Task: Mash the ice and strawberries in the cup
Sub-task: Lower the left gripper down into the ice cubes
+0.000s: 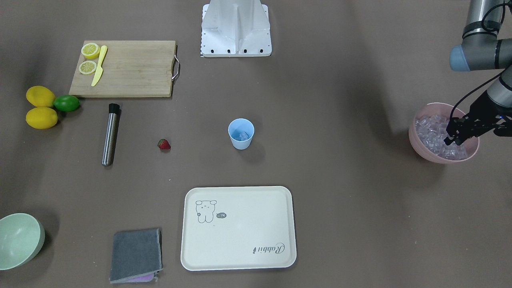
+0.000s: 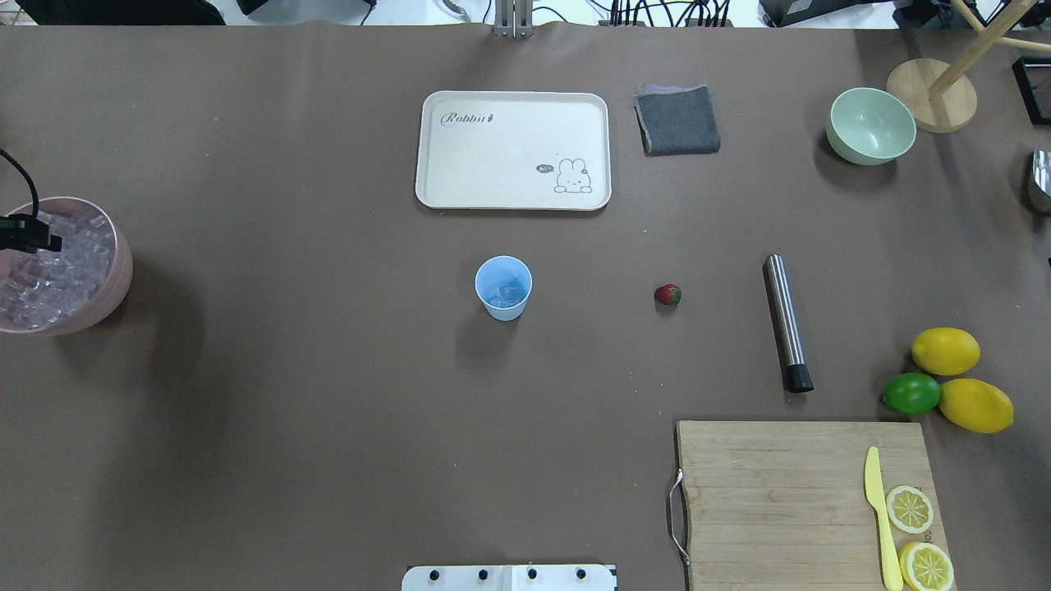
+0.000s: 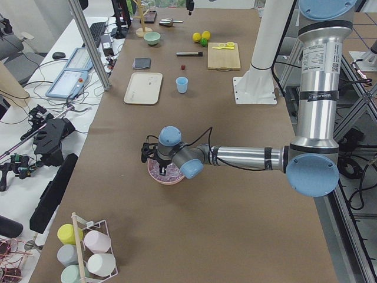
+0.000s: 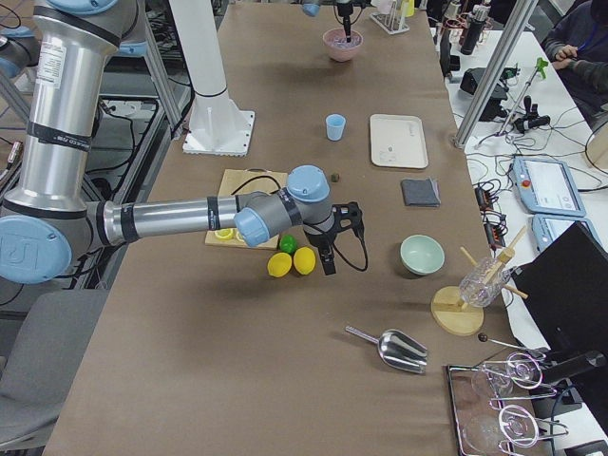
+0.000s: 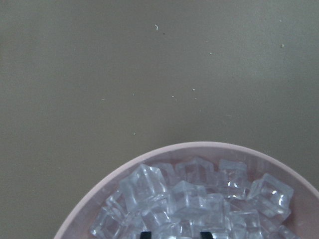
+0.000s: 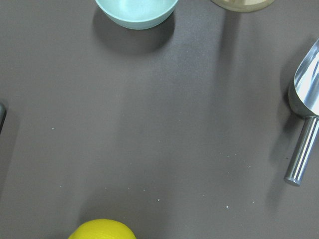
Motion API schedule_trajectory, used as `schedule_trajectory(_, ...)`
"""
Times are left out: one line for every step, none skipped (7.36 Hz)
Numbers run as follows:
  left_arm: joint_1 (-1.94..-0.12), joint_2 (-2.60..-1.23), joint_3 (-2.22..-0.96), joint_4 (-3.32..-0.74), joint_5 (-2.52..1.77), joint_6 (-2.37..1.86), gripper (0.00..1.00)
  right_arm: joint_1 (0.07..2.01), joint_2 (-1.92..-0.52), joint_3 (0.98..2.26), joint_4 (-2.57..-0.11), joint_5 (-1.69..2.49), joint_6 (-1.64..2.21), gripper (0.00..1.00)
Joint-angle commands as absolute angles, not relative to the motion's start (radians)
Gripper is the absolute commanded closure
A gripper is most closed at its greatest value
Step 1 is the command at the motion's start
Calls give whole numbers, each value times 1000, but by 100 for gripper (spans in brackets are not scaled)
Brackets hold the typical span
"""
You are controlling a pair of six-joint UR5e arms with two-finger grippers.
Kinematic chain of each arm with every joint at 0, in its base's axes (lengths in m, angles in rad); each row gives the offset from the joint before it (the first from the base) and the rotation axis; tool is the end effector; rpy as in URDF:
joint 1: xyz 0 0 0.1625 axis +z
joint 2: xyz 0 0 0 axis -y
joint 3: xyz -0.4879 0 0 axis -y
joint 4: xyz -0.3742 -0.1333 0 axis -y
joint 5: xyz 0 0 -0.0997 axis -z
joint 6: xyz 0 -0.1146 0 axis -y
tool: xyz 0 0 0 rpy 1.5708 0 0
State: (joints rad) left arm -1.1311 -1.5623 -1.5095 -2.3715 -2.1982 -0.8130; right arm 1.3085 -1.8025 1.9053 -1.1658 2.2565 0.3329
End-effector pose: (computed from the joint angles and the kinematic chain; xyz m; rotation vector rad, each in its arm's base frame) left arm 0.1553 -0.4853 0.6790 0.2208 0.8976 -0.1172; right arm -0.0426 -0.3928 0.6280 0.2693 -0.7835 -0.1075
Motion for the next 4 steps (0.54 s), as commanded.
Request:
schedule_trajectory(-1131,-1563,-1509,-2372,-2198,-813,61,1308,-1802,1905,-1166,2256,333,0)
schedule_trajectory(-1131,-1563,-1511,-2372,-2198,-813,77,1308,-1802,1905,-1166,2258,333,0)
schedule_trajectory(-1131,-1562,-1514,-2372,-2200,-813,92,1308,-1802,1905,-1166,2258,333,0)
schedule_trajectory(-1132,-1562,-1516,-2372,-2200,-813,99,1308,-1802,1905,-1166,2258,333,0)
